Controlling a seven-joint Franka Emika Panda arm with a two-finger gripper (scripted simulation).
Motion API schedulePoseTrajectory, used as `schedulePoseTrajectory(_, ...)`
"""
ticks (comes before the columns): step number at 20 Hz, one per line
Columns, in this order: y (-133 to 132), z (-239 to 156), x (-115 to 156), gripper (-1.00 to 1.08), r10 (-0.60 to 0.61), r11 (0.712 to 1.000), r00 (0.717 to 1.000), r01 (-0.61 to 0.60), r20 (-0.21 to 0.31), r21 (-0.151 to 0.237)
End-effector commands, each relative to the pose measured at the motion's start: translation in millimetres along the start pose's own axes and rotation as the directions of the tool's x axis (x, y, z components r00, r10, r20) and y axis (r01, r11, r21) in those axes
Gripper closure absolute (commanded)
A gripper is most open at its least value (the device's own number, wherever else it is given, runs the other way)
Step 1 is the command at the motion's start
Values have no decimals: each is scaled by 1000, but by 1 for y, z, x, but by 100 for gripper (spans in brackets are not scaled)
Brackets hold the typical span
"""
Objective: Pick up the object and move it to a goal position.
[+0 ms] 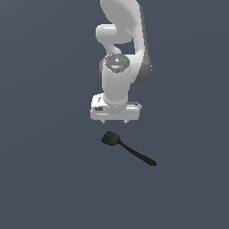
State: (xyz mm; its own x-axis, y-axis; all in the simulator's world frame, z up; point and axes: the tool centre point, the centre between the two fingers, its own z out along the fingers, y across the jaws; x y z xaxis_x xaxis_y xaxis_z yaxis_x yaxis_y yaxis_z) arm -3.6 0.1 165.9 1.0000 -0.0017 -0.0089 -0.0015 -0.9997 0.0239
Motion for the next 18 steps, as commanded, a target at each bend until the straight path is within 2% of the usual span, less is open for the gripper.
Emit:
schedulePoseTrajectory(1, 0, 0, 0, -92, 0, 1000, 1000, 0, 0, 0)
schedulePoseTrajectory(11, -21, 5, -3, -92, -44, 999, 999, 43, 18, 22)
schedulePoseTrajectory(18, -21, 6, -2, -92, -58, 998, 998, 58, 17, 21)
